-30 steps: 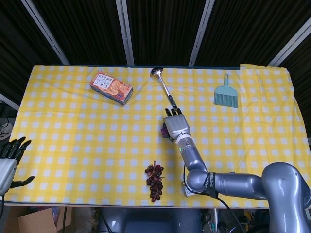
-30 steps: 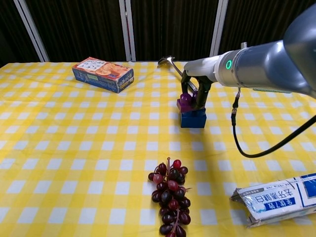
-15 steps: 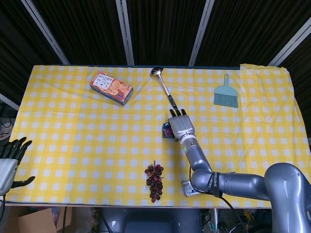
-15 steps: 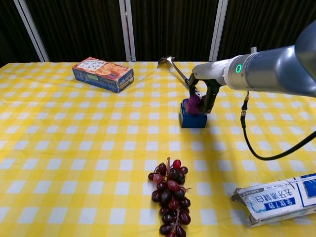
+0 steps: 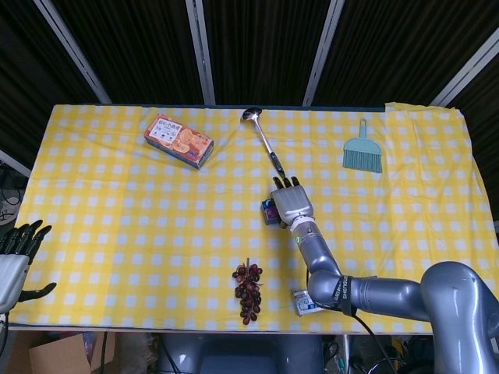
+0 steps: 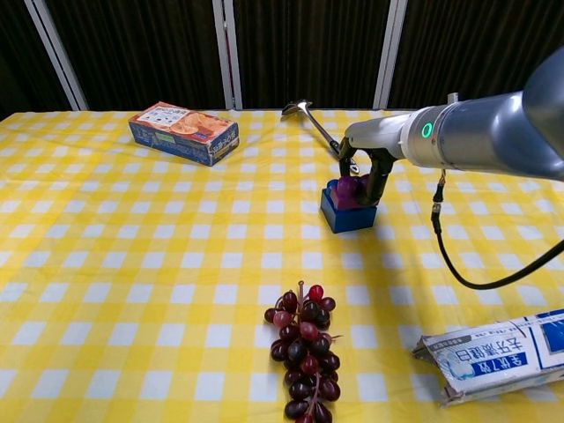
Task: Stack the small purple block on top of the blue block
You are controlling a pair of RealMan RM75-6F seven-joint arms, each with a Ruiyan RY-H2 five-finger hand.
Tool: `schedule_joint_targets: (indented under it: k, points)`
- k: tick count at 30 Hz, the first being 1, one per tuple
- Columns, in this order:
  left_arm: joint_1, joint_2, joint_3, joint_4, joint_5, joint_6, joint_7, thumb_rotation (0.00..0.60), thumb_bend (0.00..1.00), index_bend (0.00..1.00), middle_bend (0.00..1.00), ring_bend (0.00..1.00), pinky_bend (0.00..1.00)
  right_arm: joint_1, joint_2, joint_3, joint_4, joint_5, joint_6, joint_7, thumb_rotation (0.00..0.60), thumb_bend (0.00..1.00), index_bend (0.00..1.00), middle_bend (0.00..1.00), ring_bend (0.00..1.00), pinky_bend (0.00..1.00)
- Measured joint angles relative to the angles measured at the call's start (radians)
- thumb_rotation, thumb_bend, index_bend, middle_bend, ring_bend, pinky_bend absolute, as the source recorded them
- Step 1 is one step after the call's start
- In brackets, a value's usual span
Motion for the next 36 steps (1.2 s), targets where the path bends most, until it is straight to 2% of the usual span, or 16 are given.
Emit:
schedule_joint_targets:
  k: [20, 36]
  points:
    - [0.001, 0.002, 0.002, -0.007, 0.007, 0.006, 0.007, 0.6, 0.0, 0.04, 0.0, 0.0, 0.04, -0.026, -0.033, -0.041, 0.029, -0.074, -0.021, 0.054, 0.6, 0.44, 0.56, 0.0, 0.01, 0.0]
    - [0.002, 0.003, 0.004, -0.014, 0.013, 0.01, 0.014, 0.6, 0.0, 0.04, 0.0, 0.0, 0.04, -0.026, -0.038, -0.061, 0.029, -0.059, -0.015, 0.039, 0.6, 0.44, 0.56, 0.0, 0.01, 0.0]
